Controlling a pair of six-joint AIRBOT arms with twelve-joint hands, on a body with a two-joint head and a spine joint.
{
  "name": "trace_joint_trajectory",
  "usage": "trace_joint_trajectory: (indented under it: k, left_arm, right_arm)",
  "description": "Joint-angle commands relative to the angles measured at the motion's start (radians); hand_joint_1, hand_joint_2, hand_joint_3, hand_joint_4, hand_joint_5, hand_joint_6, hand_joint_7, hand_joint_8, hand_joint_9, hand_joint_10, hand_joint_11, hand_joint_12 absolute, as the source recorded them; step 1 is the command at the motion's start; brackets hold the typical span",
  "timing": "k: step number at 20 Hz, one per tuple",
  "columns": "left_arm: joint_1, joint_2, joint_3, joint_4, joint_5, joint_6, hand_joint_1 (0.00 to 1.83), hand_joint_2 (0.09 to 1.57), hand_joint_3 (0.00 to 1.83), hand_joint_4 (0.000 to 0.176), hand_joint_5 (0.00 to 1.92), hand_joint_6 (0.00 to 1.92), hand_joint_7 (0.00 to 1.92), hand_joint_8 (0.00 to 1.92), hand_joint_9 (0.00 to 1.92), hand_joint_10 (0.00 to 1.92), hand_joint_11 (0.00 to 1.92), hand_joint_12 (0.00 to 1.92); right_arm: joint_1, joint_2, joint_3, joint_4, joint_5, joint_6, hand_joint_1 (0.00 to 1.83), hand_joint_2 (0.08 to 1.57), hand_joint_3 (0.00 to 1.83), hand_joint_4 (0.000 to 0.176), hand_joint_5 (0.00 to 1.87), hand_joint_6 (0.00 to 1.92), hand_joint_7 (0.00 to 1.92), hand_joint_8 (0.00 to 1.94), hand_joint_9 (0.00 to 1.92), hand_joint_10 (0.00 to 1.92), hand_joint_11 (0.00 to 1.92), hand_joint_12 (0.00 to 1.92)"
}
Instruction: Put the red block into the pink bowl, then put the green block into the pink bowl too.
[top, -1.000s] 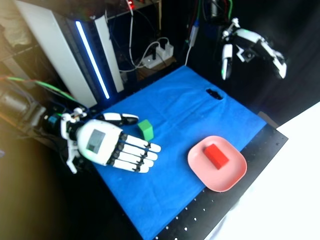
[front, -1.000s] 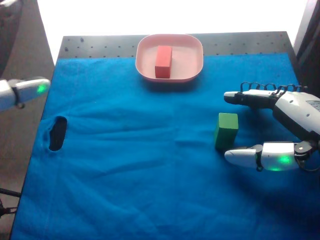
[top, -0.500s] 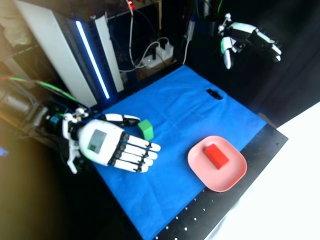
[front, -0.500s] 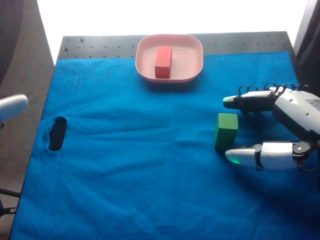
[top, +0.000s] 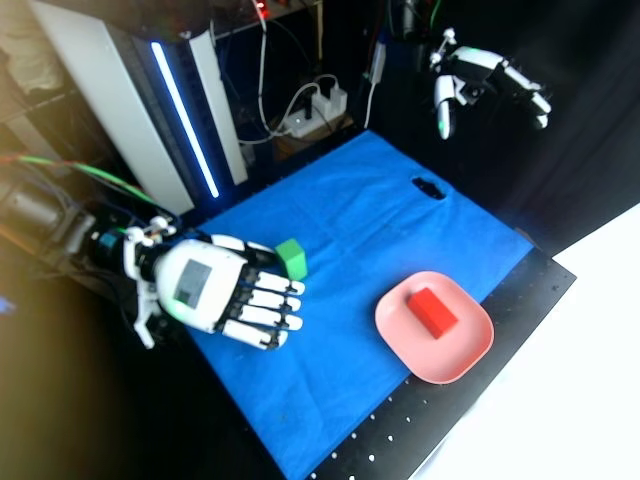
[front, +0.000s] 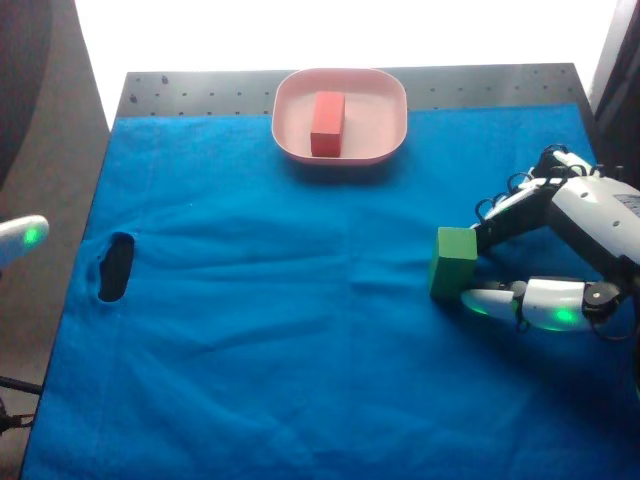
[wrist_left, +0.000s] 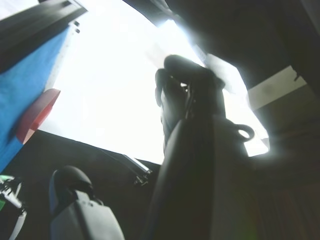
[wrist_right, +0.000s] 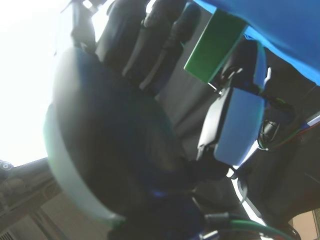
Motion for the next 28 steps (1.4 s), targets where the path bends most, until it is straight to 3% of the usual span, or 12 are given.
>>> trace_joint_trajectory:
  k: [1,2,4,8,9,12,14,16,20,22,26,28]
  left_arm:
    - [-0.005,-0.002,0.003,0.001,-0.130,-0.003,0.86,0.77,0.00,0.057,0.28,0.00,0.43,0.00,0.44,0.00,0.03,0.94]
    - [-0.004,-0.003,0.002,0.000,-0.130,-0.003,0.87,0.78,0.00,0.050,0.28,0.00,0.43,0.00,0.44,0.00,0.02,0.94]
    - [-0.003,-0.003,0.001,0.000,-0.129,-0.004,0.87,0.78,0.00,0.071,0.28,0.00,0.43,0.00,0.43,0.00,0.03,0.95]
    - [0.000,-0.009,-0.002,-0.004,-0.128,-0.003,0.87,0.78,0.00,0.056,0.29,0.00,0.44,0.00,0.45,0.01,0.07,0.98]
    - [0.000,-0.012,-0.002,-0.004,-0.125,-0.003,0.87,0.76,0.00,0.072,0.29,0.00,0.44,0.00,0.45,0.00,0.06,0.98]
    - [0.003,-0.017,-0.003,-0.006,-0.121,-0.004,0.87,0.76,0.00,0.056,0.28,0.00,0.44,0.00,0.45,0.00,0.01,1.01]
    - [0.005,-0.019,-0.004,-0.008,-0.120,-0.004,0.87,0.76,0.00,0.062,0.29,0.00,0.44,0.00,0.45,0.00,0.03,1.02]
    - [0.006,-0.023,-0.005,-0.009,-0.117,-0.004,0.88,0.77,0.00,0.022,0.27,0.00,0.44,0.00,0.46,0.00,0.04,1.02]
    - [0.007,-0.028,-0.005,-0.010,-0.114,-0.004,0.88,0.75,0.00,0.011,0.26,0.00,0.45,0.00,0.46,0.00,0.02,1.01]
    - [0.007,-0.029,-0.005,-0.010,-0.112,-0.004,0.89,0.75,0.00,0.044,0.27,0.00,0.45,0.00,0.46,0.00,0.03,0.97]
    - [0.007,-0.033,-0.004,-0.010,-0.106,-0.004,0.91,0.76,0.00,0.075,0.27,0.00,0.44,0.00,0.43,0.00,0.00,0.94]
    - [0.007,-0.036,-0.004,-0.011,-0.103,-0.004,0.89,0.76,0.00,0.065,0.28,0.00,0.44,0.00,0.43,0.00,0.02,0.95]
  right_arm:
    - [0.004,-0.014,0.002,-0.015,0.035,0.017,1.03,0.88,0.00,0.000,1.14,0.00,1.28,0.01,0.55,0.77,0.00,1.56]
    - [0.005,-0.016,0.004,-0.015,0.035,0.017,1.02,0.87,0.00,0.000,1.15,0.00,1.30,0.01,0.52,0.83,0.00,1.59]
    - [0.012,-0.021,0.006,-0.019,0.035,0.017,1.03,0.85,0.00,0.000,1.14,0.00,1.29,0.00,0.52,0.82,0.00,1.58]
    - [0.022,-0.025,0.009,-0.027,0.035,0.017,1.06,0.84,0.00,0.000,1.12,0.00,1.26,0.00,0.57,0.69,0.00,1.53]
    - [0.024,-0.025,0.009,-0.028,0.035,0.017,1.06,0.83,0.00,0.000,1.12,0.00,1.27,0.00,0.56,0.66,0.00,1.46]
    - [0.033,-0.027,0.011,-0.033,0.035,0.017,1.06,0.85,0.00,0.000,1.11,0.00,1.26,0.00,0.50,0.77,0.00,1.48]
    - [0.037,-0.029,0.012,-0.034,0.035,0.017,1.03,0.83,0.00,0.000,1.08,0.00,1.24,0.00,0.50,0.77,0.00,1.51]
    - [0.040,-0.032,0.013,-0.040,0.035,0.017,1.01,0.82,0.00,0.000,1.05,0.00,1.20,0.00,0.57,0.64,0.00,1.47]
    - [0.049,-0.037,0.012,-0.050,0.035,0.017,0.96,0.83,0.00,0.000,1.03,0.00,1.14,0.00,0.62,0.40,0.00,1.44]
    - [0.049,-0.038,0.012,-0.052,0.035,0.017,0.85,0.77,0.00,0.000,0.98,0.00,1.09,0.00,0.71,0.18,0.00,1.36]
    - [0.055,-0.043,0.012,-0.061,0.035,0.017,0.80,0.74,0.00,0.000,0.90,0.00,0.99,0.00,0.68,0.08,0.00,1.34]
    - [0.058,-0.044,0.012,-0.063,0.035,0.017,0.80,0.75,0.00,0.000,0.88,0.00,0.97,0.00,0.67,0.06,0.00,1.29]
